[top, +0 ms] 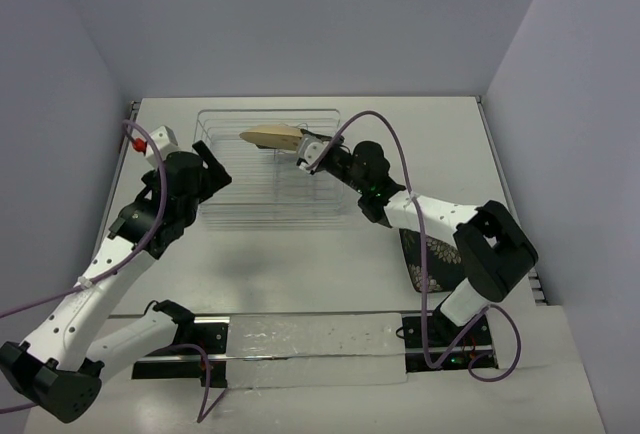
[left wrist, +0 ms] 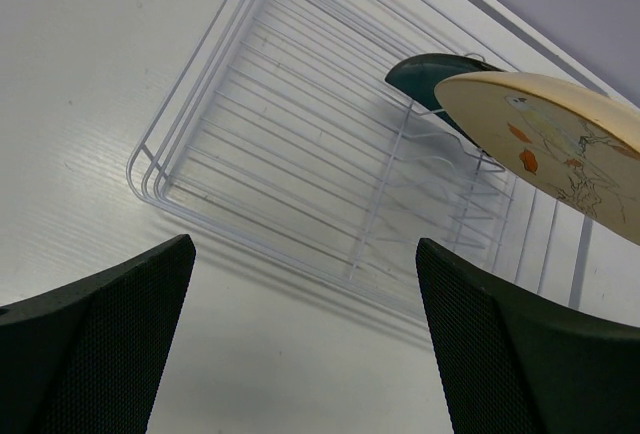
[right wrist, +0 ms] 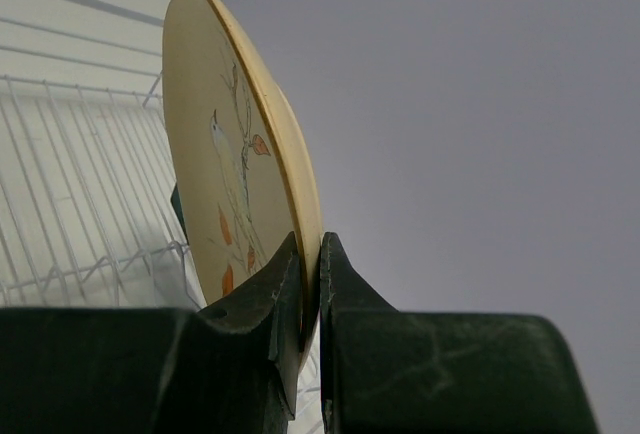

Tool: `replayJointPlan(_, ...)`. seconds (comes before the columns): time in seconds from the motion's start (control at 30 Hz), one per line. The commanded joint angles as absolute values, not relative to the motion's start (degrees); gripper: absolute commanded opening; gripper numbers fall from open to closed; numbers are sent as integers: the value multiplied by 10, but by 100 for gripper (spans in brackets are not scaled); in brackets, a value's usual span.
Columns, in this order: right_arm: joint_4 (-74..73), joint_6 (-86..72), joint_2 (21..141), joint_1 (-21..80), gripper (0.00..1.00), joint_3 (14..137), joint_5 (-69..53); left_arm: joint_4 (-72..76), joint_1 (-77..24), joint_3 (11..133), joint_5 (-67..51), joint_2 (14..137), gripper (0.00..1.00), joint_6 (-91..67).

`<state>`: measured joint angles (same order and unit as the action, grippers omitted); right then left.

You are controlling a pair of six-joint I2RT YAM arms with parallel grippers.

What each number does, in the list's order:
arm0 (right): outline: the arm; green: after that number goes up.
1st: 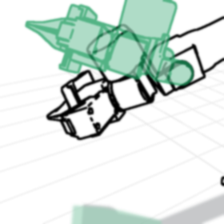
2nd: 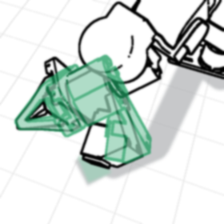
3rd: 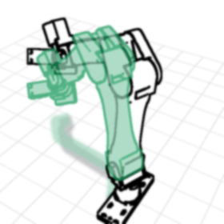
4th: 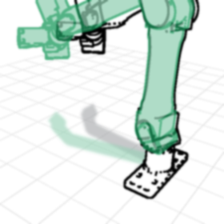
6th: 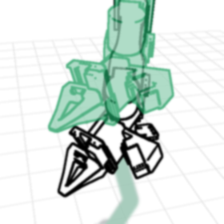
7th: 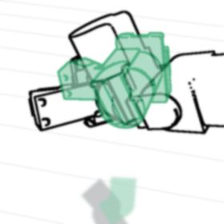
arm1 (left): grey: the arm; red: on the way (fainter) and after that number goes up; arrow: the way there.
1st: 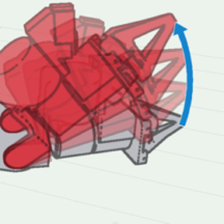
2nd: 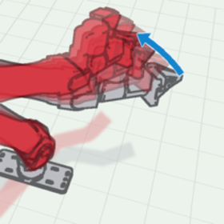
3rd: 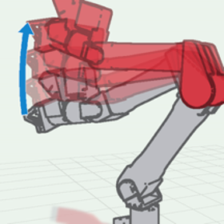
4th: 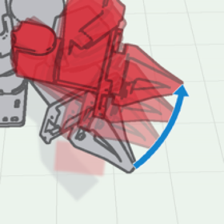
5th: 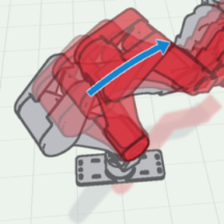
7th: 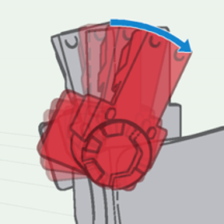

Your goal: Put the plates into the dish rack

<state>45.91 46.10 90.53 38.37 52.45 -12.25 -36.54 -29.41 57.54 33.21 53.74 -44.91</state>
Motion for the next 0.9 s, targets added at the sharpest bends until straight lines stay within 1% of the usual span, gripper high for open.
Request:
replayJointPlan(0.0,598,483,908,382,0,547,-114,-380,-291,586,337,542,99,-454)
replayJointPlan(0.17,593,471,928,379,0,549,-120,-388,-291,592,336,557,99,-453)
replayJointPlan(0.37,529,454,931,365,0,558,-157,-361,-291,577,313,556,99,-437)
replayJointPlan(0.57,497,423,945,345,5,568,-165,-356,-291,584,300,563,99,-429)
replayJointPlan(0.63,511,408,950,338,6,563,-163,-352,-290,585,296,566,99,-426)
replayJointPlan(0.73,505,389,958,330,10,566,-170,-348,-291,590,292,572,99,-421)
replayJointPlan(0.87,496,374,979,327,11,580,-172,-344,-291,595,287,588,99,-417)
